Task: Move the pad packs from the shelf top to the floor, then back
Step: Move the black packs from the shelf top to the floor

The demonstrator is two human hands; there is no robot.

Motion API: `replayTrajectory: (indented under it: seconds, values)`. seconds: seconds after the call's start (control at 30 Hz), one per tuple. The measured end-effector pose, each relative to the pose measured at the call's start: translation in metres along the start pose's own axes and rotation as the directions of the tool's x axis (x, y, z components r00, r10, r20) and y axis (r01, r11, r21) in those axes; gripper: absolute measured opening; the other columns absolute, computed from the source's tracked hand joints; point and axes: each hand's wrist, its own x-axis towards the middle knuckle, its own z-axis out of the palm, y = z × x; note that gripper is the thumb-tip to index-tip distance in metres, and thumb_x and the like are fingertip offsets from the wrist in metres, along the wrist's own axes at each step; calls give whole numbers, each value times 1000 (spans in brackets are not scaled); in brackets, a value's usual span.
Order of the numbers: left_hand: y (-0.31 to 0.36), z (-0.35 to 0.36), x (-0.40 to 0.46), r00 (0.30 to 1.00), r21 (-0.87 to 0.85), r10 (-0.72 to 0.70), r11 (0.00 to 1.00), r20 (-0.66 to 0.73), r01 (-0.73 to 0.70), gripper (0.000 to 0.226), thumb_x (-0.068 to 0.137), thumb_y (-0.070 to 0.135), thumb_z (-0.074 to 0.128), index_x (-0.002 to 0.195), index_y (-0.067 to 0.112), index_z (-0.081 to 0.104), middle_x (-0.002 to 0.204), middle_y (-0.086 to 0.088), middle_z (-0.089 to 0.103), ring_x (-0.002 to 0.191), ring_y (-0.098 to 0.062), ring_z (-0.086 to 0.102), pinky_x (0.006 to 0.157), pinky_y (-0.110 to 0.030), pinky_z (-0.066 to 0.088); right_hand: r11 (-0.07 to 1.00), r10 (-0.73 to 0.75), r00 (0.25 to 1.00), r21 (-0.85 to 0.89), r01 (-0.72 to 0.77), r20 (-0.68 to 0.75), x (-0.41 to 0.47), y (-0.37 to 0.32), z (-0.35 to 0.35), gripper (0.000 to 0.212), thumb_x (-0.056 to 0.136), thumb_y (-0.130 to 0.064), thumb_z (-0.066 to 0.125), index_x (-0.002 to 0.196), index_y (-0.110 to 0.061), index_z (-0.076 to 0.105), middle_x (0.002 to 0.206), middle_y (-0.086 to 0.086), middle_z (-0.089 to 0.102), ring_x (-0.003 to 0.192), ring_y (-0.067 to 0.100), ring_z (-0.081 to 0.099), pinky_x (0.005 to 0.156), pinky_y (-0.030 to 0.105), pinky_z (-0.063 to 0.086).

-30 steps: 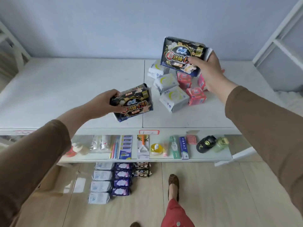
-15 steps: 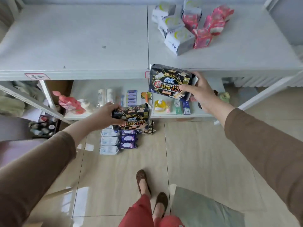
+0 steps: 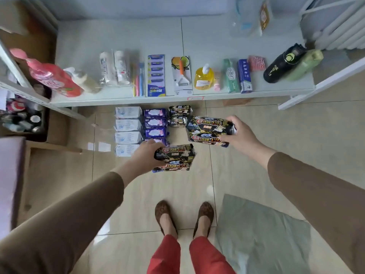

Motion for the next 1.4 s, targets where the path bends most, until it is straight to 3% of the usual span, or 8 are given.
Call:
replayTrajectory:
  seconds: [0.13,0.27,0.4,0.53,0.73,1.13,1.3,1.4]
  values:
    - [-40,62,54,999,41,39,998,9,-39,54,73,38,80,123,29,62,111,0,57,107,-24,47,90,-35,41,995,11,1000,-95,-12,-6,63,56,67,44,76,-17,81,113,-21,58,112,6,69,103,26,63,82,36,51]
    - [-75,125,109,999,38,36,999,22,-37,53,76,36,77,126,30,60,114,1,56,109,-22,49,92,-37,42,993,-6,1000,-119,9,24,133,118,131,43,78,-16,79,114,-23,57,111,1,69,99,25,64,68,28,43]
    - [-105,185,169,999,-8,43,999,1,-43,50,77,32,77,125,27,61,113,-1,56,106,-22,49,79,-27,33,987,-30,998,-156,39,57,203,176,184,42,80,-14,78,112,-26,54,105,-7,63,90,18,60,60,20,39]
    - [-129,236,222,999,-53,38,998,-13,-39,50,78,28,78,125,26,60,112,-1,53,105,-23,51,89,-35,44,975,-91,991,-192,108,94,263,222,231,43,79,-12,77,102,-36,48,107,-10,59,91,15,56,60,17,34]
    - [-157,282,268,999,-34,33,999,-38,-34,56,78,26,79,130,26,57,120,-2,53,110,-24,49,94,-37,45,966,-148,987,-205,156,57,321,262,285,42,80,-5,73,117,-12,54,122,11,50,103,21,52,73,25,33]
    - [-162,287,306,986,94,44,995,-163,-29,56,80,15,71,133,17,53,126,-5,46,113,-27,45,93,-43,47,937,-210,977,-291,193,-30,338,273,294,58,77,-2,71,127,-3,44,131,15,46,111,29,54,89,36,46]
    - [-158,280,322,958,431,141,902,-250,-20,50,84,40,66,129,22,53,123,-1,56,113,-26,44,92,-38,39,945,-174,985,-281,168,2,331,281,270,59,84,-1,62,139,-10,39,137,11,43,118,22,52,89,27,43]
    - [-161,280,331,943,480,139,877,-302,24,58,80,48,70,129,22,52,121,-1,57,112,-27,44,92,-39,37,940,-183,983,-299,167,-26,325,289,260,54,85,-2,60,136,-11,42,134,10,46,114,22,54,89,31,46]
